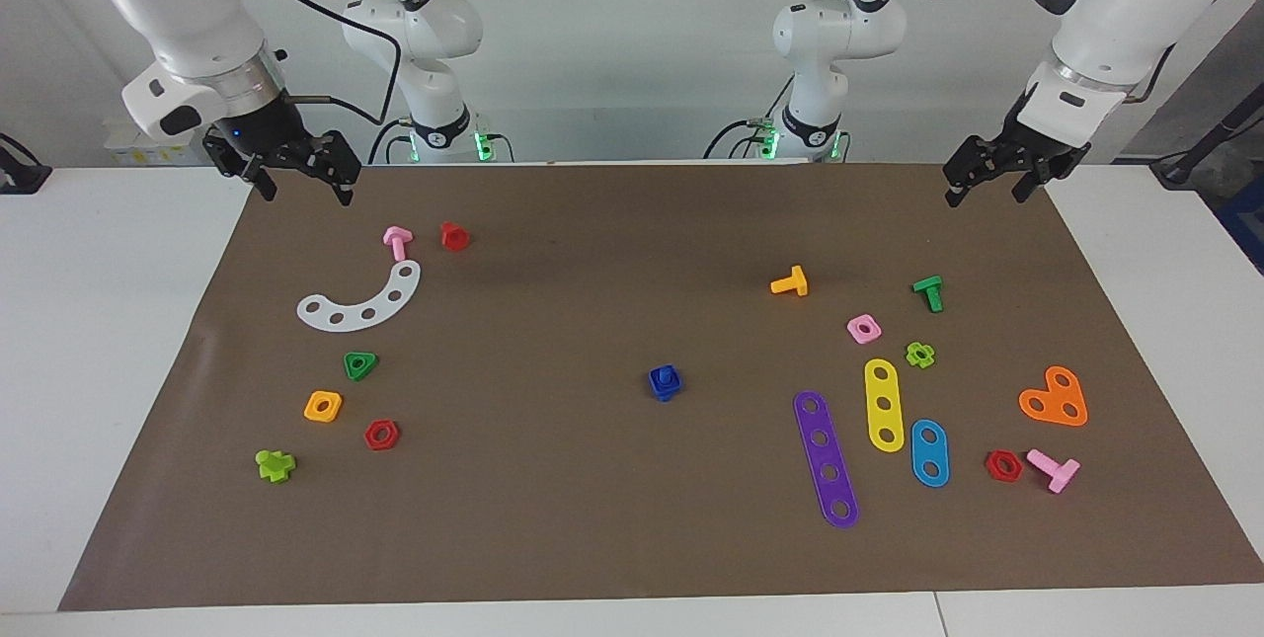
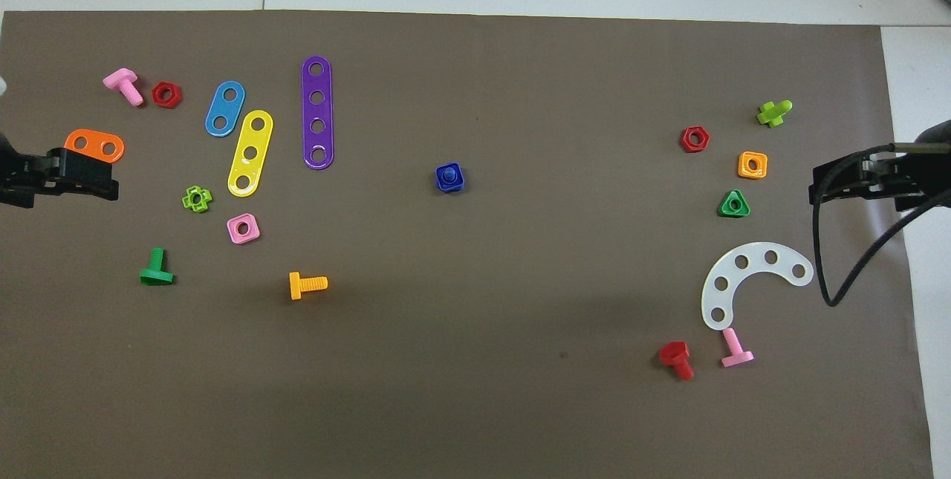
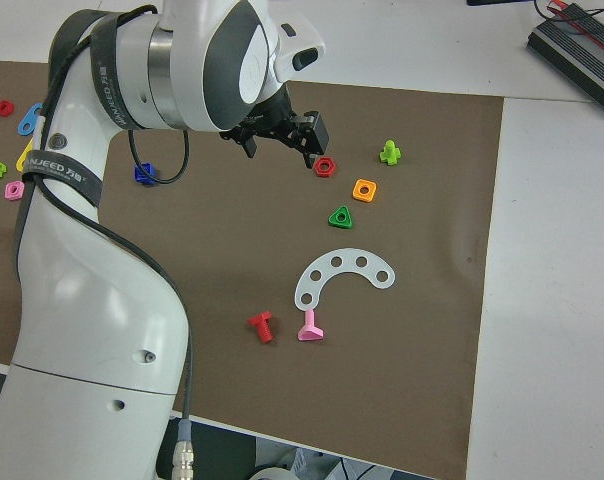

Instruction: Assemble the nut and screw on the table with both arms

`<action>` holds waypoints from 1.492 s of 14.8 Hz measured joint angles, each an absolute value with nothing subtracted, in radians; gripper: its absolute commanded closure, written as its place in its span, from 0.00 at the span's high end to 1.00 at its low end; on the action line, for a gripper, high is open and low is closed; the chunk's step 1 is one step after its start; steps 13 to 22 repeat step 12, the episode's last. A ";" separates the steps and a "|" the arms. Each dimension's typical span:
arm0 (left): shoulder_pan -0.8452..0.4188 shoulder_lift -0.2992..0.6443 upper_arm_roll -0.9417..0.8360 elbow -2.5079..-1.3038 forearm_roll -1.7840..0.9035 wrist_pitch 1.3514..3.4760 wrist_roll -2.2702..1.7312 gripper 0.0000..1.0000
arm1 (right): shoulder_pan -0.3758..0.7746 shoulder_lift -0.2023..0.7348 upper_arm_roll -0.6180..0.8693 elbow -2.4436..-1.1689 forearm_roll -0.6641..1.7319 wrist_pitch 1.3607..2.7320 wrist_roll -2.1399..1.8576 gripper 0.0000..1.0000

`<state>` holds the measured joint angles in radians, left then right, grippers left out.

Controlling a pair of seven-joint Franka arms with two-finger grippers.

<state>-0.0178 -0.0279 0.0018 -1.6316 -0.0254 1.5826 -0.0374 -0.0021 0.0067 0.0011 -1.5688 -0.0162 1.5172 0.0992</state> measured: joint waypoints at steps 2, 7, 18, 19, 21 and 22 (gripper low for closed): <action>-0.018 -0.028 0.000 -1.632 -0.025 1.584 -0.037 1.00 | -0.002 0.007 0.001 -1.569 -0.016 1.517 0.099 1.00; -0.018 -0.028 -0.003 -1.631 -0.025 1.589 0.062 1.00 | -0.002 0.007 0.001 -1.569 -0.016 1.517 0.099 1.00; -0.018 -0.028 0.000 -1.629 -0.025 1.597 0.097 1.00 | -0.002 0.007 0.001 -1.569 -0.016 1.517 0.099 1.00; -0.018 -0.028 0.000 -1.629 -0.025 1.597 0.097 1.00 | -0.002 0.007 0.001 -1.569 -0.016 1.517 0.099 1.00; -0.018 -0.028 0.000 -1.629 -0.025 1.597 0.097 1.00 | -0.002 0.007 0.001 -1.569 -0.016 1.517 0.099 1.00; -0.018 -0.028 0.000 -1.629 -0.025 1.597 0.097 1.00 | -0.002 0.007 0.001 -1.569 -0.016 1.517 0.099 1.00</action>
